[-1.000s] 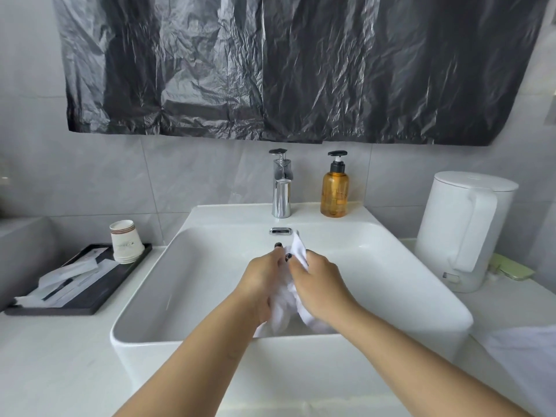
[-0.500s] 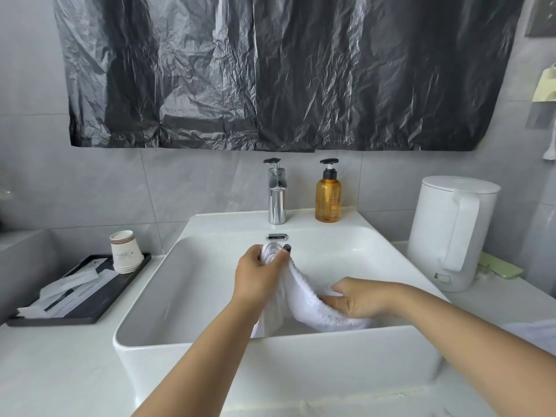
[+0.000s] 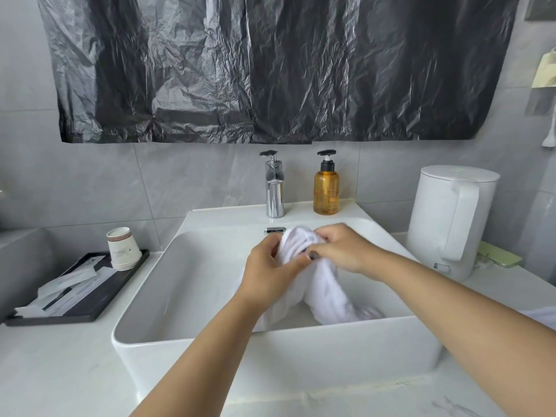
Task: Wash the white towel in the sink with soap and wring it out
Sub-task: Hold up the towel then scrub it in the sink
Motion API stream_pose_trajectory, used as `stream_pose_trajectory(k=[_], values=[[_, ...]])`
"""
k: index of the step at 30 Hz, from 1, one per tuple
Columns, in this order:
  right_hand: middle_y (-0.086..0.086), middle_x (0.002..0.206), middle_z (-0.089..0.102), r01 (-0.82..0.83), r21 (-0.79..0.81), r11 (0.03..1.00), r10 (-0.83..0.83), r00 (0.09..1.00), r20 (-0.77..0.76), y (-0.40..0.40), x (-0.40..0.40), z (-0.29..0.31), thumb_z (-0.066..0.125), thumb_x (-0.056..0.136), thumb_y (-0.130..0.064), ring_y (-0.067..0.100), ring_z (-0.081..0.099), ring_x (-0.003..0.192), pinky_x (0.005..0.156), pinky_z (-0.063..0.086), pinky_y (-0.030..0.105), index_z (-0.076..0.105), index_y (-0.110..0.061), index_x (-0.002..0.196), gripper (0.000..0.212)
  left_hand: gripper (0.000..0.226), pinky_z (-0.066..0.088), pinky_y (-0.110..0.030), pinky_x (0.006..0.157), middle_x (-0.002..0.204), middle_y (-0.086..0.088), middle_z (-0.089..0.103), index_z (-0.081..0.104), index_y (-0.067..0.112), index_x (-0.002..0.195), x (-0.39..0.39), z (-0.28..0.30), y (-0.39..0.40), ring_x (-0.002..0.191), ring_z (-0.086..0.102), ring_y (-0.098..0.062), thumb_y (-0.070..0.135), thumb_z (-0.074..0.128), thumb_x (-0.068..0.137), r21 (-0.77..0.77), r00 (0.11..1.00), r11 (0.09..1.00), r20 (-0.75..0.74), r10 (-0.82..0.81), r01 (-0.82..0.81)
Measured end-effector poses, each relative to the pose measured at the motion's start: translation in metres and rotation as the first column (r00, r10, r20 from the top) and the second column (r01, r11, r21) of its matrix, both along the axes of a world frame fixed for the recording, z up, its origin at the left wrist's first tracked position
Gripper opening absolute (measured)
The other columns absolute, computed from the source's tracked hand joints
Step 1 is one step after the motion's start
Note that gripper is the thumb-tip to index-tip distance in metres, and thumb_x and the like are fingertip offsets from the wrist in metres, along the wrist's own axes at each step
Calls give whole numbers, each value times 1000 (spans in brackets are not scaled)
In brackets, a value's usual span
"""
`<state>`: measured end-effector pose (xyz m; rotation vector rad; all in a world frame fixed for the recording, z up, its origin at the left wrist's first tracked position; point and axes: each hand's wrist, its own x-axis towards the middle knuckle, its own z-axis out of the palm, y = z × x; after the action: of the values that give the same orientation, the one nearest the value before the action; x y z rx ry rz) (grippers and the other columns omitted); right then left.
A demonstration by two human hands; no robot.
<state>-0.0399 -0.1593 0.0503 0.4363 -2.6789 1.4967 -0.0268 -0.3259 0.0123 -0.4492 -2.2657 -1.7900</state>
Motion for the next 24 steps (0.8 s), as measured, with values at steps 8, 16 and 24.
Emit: stream_pose_trajectory(k=[8,16,24], values=[[12,84,64,349,-377,858,-414,904,-107,41,-33,50,63,82,-11,18,55,78,71,40,31,67,5,91,19,25,44,-33,68,84,2,53,44,15,96,-13,-10,-5,84,55,-28,39,54,98,-568,946,796,87,313,-211],[8,76,44,259,-93,962,-273,937,-217,29,-21,38,60,87,-17,16,40,70,63,28,31,56,-4,81,15,23,34,-33,60,70,3,47,43,14,73,-18,12,-16,66,43,-19,8,38,95,132,836,826,85,541,-548],[-3,78,59,-389,719,576,157,916,370,-25,17,-41,45,97,-27,19,55,83,76,41,31,62,-17,79,27,32,31,-30,54,60,1,41,39,14,63,-13,5,-11,55,35,-20,26,50,91,-347,899,853,60,434,-389]])
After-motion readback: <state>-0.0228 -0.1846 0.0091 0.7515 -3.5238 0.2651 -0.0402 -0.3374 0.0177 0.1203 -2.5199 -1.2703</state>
